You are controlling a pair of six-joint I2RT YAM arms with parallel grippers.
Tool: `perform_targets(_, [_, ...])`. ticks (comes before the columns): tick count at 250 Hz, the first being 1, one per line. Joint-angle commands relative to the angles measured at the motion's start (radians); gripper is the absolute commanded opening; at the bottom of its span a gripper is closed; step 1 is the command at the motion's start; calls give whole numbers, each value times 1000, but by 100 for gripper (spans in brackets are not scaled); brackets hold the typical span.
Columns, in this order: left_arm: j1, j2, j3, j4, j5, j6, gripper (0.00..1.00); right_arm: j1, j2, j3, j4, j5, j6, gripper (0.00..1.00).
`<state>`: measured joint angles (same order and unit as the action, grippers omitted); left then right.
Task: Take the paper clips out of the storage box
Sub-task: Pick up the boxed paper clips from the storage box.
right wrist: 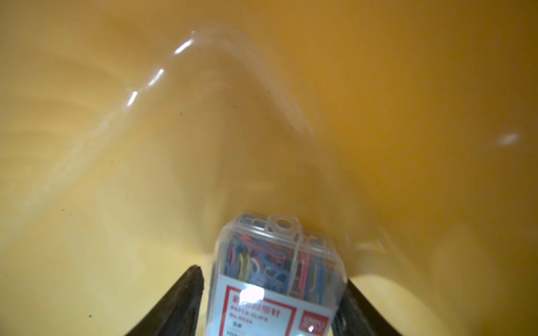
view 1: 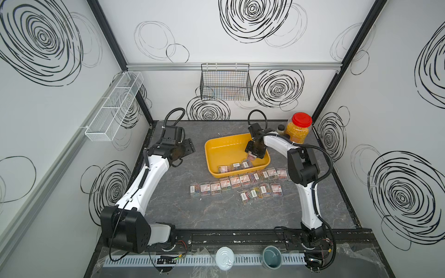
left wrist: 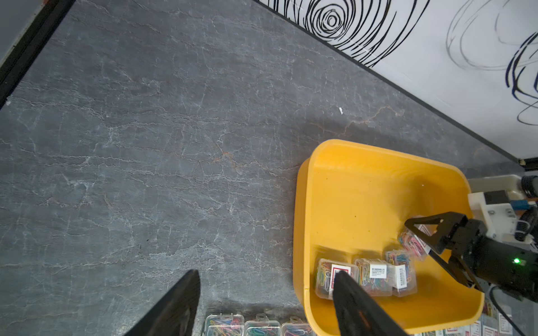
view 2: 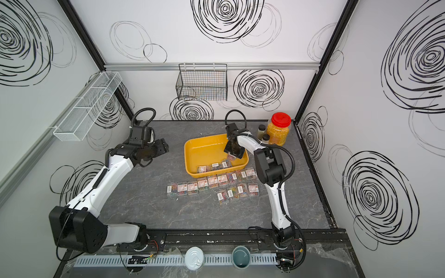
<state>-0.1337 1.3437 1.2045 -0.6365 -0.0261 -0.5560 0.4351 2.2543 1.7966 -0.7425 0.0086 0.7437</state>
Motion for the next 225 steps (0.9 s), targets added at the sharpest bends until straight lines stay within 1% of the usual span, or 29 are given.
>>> perform_targets(1, [-37, -2, 49, 0, -41, -60, 76, -5, 13, 8, 4, 15, -110, 65])
perform_targets(50, [-124, 44, 124, -32, -84, -78, 76, 22, 9, 62, -34, 13, -190, 54])
perform_targets(74, [-154, 60, 129, -29, -87, -89, 76, 40, -5, 118, -67, 36, -220, 53])
perform_targets(75, [-155, 61, 129, -28, -87, -89, 78, 40, -6, 121, -69, 35, -221, 53])
perform_targets(103, [-178, 76, 128, -26, -83, -89, 76, 52, -44, 187, -95, 27, -251, 52])
perform_targets(147, [-194, 106, 125, -19, -80, -69, 77, 64, -114, 293, -200, 60, -308, 50])
perform_targets(175, [-193, 122, 133, -2, -73, -66, 76, 57, -218, 237, -242, 91, -335, 47])
perform_targets(189, [-193, 129, 134, 10, -70, -67, 78, 51, -293, 155, -239, 120, -346, 46])
perform_targets(225, [-194, 148, 133, 31, -65, -65, 77, 13, -485, -77, -231, 172, -355, 46])
